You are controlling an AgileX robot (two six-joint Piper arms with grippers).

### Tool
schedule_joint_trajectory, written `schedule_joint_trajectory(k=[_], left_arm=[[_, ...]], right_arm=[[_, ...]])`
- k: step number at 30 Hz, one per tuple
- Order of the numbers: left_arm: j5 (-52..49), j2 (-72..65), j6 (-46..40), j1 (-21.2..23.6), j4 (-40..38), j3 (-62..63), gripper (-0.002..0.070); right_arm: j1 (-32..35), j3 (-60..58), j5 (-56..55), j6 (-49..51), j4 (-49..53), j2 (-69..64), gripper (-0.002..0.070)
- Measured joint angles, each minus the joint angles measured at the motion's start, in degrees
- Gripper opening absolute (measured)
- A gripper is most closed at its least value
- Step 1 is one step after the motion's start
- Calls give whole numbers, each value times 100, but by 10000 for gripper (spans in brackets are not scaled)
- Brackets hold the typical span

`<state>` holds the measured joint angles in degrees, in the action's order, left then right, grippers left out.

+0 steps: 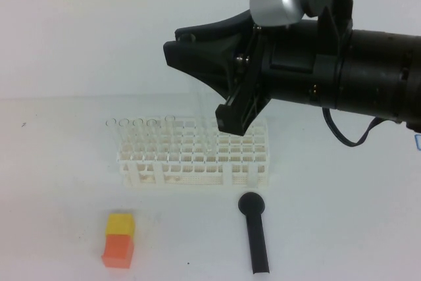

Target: Place the test tubes

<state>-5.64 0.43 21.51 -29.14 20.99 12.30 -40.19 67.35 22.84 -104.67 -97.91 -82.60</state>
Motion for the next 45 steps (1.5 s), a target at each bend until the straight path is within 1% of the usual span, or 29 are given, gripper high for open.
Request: schedule_joint_trajectory(k=[4, 7, 9, 11, 14, 16, 18, 20, 22, 24, 25, 28, 33, 35, 40, 45], left_arm=[[-14, 0, 0, 1337, 24, 0, -1], [-14, 0, 0, 2110, 24, 0, -1], [-26, 0, 0, 2434, 24, 0, -1], [-65, 0, 9, 2605, 24, 0, -1], [-77, 0, 9, 2633, 24, -1, -1], [-77, 0, 9, 2633, -3, -1, -1], [-77, 0, 9, 2633, -36, -1, -1], [-111, 0, 9, 2633, -36, -1, -1], [-294, 0, 9, 2633, -71, -1, -1], [-683, 0, 9, 2633, -129, -1, -1], [-951, 0, 9, 2633, -152, -1, -1], [-1486, 0, 38, 2633, -227, -37, -1], [-1508, 0, 425, 2633, -357, -193, -1], [-1469, 0, 728, 2633, -464, -263, -1], [-783, 0, 1519, 2633, -488, -637, -1], [-294, 0, 1544, 2633, -321, -1053, -1]], right_arm=[[0, 0, -25, 0, 0, -23, 123], [0, 0, -55, -34, 0, -35, 123], [0, 0, -97, -47, 0, -45, 123], [0, 0, -191, -60, 0, -57, 123], [0, 0, -417, 103, 149, -57, 123], [0, 0, -702, 751, 644, -57, 123], [0, 0, -1121, 1890, 1372, -83, 123], [0, 0, -1579, 3315, 2417, -130, 123], [0, 0, -2017, 4928, 3719, -197, 123], [-44, 0, -2394, 5986, 4825, -239, 123], [-88, 0, -2589, 6364, 5246, -267, 123], [-246, 0, -3180, 6871, 6003, -336, 123], [-516, 0, -4334, 7456, 6918, -697, 123], [-595, 0, -4946, 7728, 7246, -947, 123], [-740, 0, -6370, 8175, 7439, -1837, 123], [-791, 0, -6574, 8336, 7382, -2478, 123]])
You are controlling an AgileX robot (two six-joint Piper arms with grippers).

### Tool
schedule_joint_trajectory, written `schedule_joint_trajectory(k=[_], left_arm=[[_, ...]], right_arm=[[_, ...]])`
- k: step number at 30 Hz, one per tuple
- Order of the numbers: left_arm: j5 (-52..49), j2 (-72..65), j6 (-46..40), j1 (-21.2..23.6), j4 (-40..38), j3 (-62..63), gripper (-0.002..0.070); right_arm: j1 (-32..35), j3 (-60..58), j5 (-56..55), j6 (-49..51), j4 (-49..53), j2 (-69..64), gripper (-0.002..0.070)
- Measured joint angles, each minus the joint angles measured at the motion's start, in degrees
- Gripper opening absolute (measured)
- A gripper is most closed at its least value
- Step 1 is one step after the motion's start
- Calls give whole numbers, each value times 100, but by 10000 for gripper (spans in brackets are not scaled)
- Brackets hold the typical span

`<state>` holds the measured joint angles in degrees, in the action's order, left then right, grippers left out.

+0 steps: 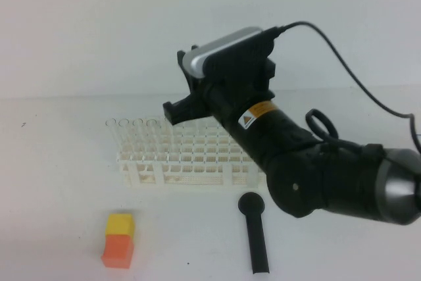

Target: Place the test tubes

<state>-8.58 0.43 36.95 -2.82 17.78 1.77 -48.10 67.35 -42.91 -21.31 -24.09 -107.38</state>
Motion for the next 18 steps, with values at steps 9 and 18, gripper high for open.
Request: schedule_joint_trajectory(k=[9, 18], left_arm=[[-876, 0, -50, 0, 432, -190, -1], [-1298, 0, -265, 0, 432, -190, -1]], right_arm=[[-62, 0, -249, 171, -37, -392, 123], [-119, 0, -519, 221, -47, -453, 123]])
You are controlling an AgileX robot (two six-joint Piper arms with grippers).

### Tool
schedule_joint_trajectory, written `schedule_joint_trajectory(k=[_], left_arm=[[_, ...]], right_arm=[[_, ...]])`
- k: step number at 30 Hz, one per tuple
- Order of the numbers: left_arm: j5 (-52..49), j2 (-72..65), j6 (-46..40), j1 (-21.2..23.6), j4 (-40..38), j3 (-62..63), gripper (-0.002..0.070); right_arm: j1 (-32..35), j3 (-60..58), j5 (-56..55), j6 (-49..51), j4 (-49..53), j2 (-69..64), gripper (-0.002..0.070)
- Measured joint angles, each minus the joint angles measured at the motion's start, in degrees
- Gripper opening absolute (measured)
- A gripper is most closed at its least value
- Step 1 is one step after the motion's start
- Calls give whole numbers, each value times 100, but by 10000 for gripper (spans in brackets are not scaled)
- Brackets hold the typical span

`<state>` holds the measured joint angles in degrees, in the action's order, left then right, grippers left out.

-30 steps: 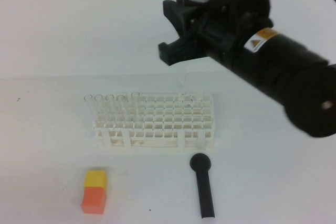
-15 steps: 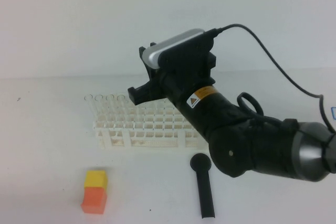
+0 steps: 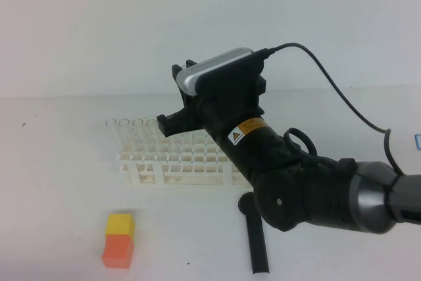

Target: Place the test tubes

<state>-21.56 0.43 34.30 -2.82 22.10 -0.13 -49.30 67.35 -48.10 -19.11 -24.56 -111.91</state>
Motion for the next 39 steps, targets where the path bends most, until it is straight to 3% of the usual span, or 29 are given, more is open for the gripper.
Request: schedule_joint_trajectory(k=[32, 35, 39], left_arm=[[-11, 0, -108, 0, 59, 0, -1], [17, 0, -757, 0, -330, 0, -1], [100, 0, -2520, 0, -1617, 0, -1]], right_arm=[[-177, 296, -129, -290, -260, -725, 123], [-198, 296, -117, -290, -302, -788, 123], [-220, 306, -130, -290, -339, -844, 123]])
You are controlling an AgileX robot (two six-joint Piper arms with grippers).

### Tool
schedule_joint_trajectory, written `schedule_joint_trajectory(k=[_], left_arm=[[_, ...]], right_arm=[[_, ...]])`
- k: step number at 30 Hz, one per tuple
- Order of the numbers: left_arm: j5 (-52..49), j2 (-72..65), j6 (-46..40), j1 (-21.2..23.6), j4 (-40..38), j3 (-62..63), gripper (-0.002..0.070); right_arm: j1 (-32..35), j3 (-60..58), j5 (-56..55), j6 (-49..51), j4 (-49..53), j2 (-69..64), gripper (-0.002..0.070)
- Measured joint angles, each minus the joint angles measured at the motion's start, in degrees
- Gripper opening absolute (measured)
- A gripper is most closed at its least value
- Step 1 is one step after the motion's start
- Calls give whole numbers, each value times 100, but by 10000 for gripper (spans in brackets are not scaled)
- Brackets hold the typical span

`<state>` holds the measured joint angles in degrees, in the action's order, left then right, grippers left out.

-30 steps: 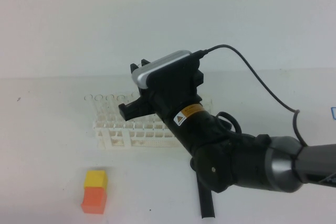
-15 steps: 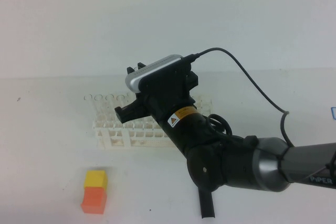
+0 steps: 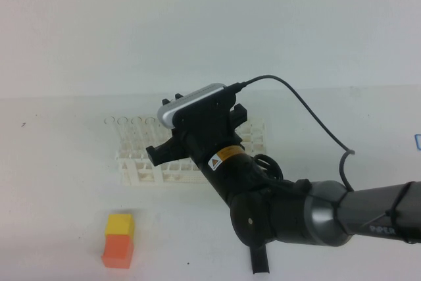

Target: Place the test tubes

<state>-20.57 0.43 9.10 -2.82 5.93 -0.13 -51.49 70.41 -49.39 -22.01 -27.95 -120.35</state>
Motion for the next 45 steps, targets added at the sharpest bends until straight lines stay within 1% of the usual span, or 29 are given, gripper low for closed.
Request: schedule_joint_trajectory(k=[1, 3, 12, 39, 45], left_arm=[[17, 0, -306, 0, -230, 0, -1], [17, 0, -433, 0, -345, 0, -1], [54, 0, -189, 0, -442, 0, -1], [63, -2, -189, 0, -442, 0, -1], [63, -12, -189, 0, -442, 0, -1]], right_arm=[[0, 0, -12, 0, -26, -33, 123], [0, 0, -52, 26, -97, -71, 123], [-23, 22, -119, 154, -176, -242, 123], [-67, 34, -365, 72, -285, -469, 123], [-67, 34, -365, 62, -306, -469, 156]])
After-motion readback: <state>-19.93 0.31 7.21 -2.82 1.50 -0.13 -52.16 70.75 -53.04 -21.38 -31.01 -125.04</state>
